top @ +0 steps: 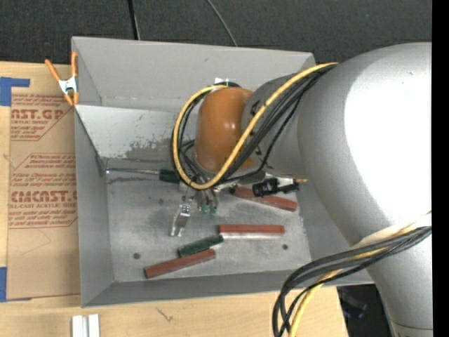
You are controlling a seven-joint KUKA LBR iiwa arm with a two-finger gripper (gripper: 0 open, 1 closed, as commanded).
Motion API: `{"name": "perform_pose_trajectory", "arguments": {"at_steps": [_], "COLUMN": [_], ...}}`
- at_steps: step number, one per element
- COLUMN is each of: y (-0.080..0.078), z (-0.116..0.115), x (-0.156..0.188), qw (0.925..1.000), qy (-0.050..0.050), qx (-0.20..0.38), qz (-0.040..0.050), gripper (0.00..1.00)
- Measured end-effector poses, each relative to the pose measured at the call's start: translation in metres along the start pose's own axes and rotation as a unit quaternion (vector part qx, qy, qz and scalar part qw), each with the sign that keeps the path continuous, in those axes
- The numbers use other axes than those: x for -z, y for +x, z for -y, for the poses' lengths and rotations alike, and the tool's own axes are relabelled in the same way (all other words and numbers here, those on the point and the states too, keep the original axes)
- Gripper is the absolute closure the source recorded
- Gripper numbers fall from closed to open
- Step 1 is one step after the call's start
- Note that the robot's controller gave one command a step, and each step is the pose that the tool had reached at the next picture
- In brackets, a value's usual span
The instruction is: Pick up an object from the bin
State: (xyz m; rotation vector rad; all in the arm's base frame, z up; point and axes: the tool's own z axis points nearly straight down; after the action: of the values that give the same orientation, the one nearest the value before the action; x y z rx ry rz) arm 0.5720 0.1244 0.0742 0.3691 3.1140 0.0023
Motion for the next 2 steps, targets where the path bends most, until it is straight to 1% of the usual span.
{"name": "perform_pose_trajectory", "arguments": {"at_steps": [1,2], "y": [0.007,0.004], "z": [0.055,0.088], "x": [0.018,0.019], "qw": [0.9997,0.9981], "qy": [0.001,0.002], "qx": [0.026,0.062], "qz": [-0.0031,-0.0010], "gripper": [0.00,0.00]}}
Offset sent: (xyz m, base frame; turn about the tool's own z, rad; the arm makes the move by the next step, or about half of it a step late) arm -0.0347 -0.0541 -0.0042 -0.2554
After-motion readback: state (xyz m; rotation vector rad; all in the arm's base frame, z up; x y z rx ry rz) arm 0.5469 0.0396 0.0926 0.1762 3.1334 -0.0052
